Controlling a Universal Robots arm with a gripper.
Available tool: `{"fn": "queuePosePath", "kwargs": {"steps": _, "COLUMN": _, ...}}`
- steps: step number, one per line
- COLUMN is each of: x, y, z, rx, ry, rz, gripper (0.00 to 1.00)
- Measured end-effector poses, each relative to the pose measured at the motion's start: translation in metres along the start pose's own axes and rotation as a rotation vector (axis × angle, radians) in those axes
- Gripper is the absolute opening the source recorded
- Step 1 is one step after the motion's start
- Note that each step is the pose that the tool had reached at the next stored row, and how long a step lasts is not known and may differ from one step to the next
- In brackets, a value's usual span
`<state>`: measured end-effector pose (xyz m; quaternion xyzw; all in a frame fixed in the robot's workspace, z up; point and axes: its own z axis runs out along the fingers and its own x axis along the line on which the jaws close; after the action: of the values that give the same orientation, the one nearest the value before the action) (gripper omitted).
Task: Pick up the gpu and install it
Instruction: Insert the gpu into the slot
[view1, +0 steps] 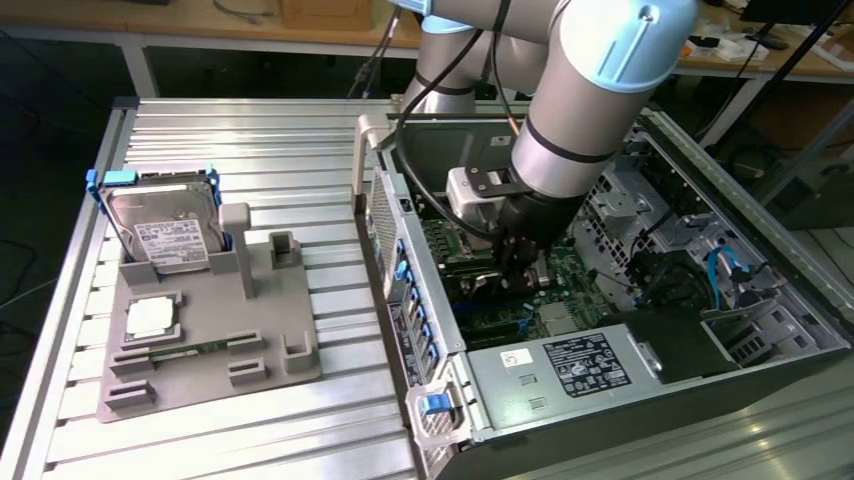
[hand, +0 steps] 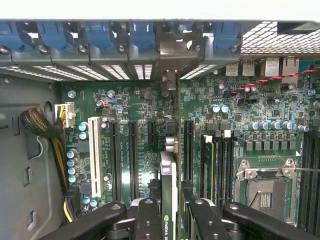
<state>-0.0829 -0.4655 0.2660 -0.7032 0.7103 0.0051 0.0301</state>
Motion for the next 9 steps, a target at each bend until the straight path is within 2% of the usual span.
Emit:
{"fn": "queuePosePath", "kwargs": {"steps": 5, "x": -0.0009, "y": -0.0052, "z": 0.0002, "rx": -0.0002, "ry": 0.0002, "rz": 0.0, "gripper": 0.27}}
{"fn": "queuePosePath", "kwargs": {"steps": 9, "x": -0.0011, "y": -0.0057, "z": 0.0002, "rx": -0.0001, "ry": 0.0001, "rz": 0.0, "gripper": 0.27}}
